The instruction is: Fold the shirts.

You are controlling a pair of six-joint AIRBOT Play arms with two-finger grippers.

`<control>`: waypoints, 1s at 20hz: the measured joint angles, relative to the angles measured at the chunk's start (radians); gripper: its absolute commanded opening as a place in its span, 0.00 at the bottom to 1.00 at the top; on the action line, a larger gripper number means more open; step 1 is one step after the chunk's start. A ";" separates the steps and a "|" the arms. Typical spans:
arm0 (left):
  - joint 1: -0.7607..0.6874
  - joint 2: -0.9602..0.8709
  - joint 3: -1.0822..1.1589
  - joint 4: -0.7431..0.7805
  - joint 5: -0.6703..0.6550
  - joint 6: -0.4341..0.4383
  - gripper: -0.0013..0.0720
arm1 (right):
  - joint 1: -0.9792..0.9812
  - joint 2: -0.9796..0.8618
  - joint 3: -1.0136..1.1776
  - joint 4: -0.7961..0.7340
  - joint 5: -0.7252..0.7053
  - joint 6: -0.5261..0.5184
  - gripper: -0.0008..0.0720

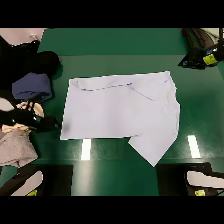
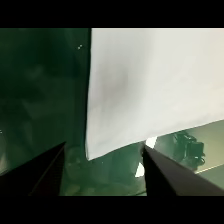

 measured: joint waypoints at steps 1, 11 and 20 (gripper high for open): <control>0.001 0.006 -0.036 -0.011 0.021 0.004 0.76 | 0.007 0.000 0.000 0.005 0.007 0.000 0.39; -0.071 0.019 -0.140 -0.073 0.116 0.018 0.05 | 0.037 0.001 0.000 0.004 0.050 -0.001 0.39; -0.127 0.027 0.043 -0.077 0.046 0.013 0.05 | -0.079 0.195 -0.481 -0.125 0.077 -0.001 0.72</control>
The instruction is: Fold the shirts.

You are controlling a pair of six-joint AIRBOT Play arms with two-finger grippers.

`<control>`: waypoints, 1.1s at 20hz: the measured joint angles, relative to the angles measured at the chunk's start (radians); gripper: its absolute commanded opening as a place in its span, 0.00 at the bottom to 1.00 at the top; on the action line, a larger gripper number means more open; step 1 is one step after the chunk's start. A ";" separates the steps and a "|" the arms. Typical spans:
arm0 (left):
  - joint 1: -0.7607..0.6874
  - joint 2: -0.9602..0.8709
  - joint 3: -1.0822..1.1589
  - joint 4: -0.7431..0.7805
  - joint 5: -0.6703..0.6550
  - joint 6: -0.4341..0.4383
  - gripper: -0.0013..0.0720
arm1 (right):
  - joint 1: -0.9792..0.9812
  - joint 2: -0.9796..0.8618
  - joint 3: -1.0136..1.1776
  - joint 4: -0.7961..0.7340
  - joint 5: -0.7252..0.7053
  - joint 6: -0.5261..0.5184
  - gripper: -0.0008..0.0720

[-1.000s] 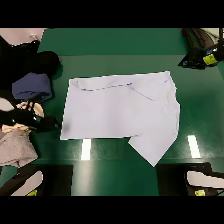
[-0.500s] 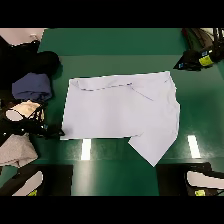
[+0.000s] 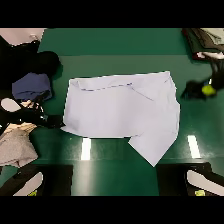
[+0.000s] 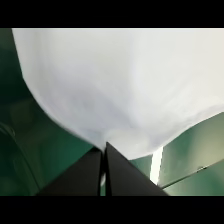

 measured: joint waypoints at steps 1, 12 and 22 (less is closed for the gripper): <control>-0.001 0.001 0.020 -0.001 -0.006 0.000 0.05 | -0.028 0.039 -0.108 -0.008 -0.017 0.000 0.76; -0.002 0.003 0.072 -0.043 -0.031 -0.001 0.05 | -0.209 0.227 -0.716 0.056 -0.283 -0.027 0.60; -0.003 0.003 0.148 -0.058 -0.051 0.000 0.05 | -0.217 0.237 -0.621 0.106 -0.348 -0.042 0.03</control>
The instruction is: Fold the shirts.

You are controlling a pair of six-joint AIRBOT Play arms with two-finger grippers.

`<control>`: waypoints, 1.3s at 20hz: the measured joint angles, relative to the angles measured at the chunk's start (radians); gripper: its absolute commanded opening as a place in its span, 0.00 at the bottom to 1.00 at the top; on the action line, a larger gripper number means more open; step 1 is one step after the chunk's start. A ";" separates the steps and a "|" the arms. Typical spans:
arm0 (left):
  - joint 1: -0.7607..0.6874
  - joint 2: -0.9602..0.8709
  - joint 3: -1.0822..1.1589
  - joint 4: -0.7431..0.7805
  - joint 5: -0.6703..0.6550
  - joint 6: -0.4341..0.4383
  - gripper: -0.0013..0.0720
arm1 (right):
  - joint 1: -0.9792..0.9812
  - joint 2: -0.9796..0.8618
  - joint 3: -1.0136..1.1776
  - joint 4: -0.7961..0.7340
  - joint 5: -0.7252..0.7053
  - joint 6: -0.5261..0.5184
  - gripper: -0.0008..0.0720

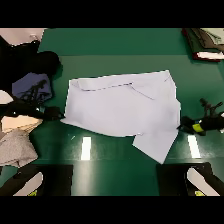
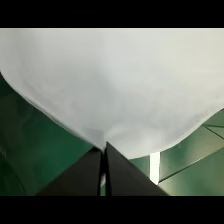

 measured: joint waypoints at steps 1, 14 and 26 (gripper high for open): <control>0.000 0.000 0.050 -0.006 -0.004 0.001 0.05 | 0.000 0.024 0.042 0.022 0.004 0.000 0.03; 0.000 0.042 1.308 -0.061 -0.109 -0.026 0.05 | -0.004 0.266 1.131 0.208 -0.034 -0.003 0.03; 0.000 0.144 1.064 -0.007 -0.065 -0.071 0.05 | -0.003 0.005 1.514 -0.061 0.388 0.116 0.03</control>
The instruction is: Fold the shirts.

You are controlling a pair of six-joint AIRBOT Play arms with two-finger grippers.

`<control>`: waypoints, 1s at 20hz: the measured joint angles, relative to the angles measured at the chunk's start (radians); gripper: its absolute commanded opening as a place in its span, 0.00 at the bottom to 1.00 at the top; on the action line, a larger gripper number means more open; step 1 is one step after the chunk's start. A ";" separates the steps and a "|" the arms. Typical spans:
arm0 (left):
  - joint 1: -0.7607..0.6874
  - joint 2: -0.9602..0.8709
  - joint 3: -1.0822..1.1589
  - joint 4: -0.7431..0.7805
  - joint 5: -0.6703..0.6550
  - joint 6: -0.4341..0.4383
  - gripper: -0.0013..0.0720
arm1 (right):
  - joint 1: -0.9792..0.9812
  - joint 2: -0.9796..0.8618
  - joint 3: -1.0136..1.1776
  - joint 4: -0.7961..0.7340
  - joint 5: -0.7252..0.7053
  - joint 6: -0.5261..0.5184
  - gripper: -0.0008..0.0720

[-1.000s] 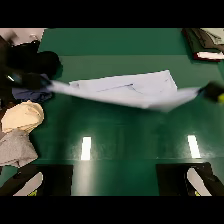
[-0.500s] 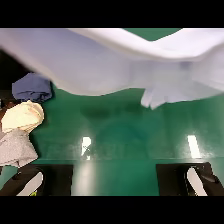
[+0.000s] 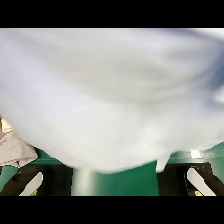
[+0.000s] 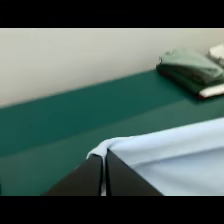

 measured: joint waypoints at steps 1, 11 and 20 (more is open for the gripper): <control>0.000 -0.013 -0.098 0.005 -0.012 -0.002 0.05 | 0.000 -0.038 -0.052 -0.002 0.039 0.008 0.03; -0.001 -0.352 -0.657 -0.007 0.233 0.095 0.05 | 0.134 -0.405 -0.528 -0.027 -0.119 0.023 0.03; -0.001 -0.575 -0.680 -0.150 0.656 0.209 0.05 | 0.232 -0.608 -0.598 -0.027 -0.551 0.019 0.03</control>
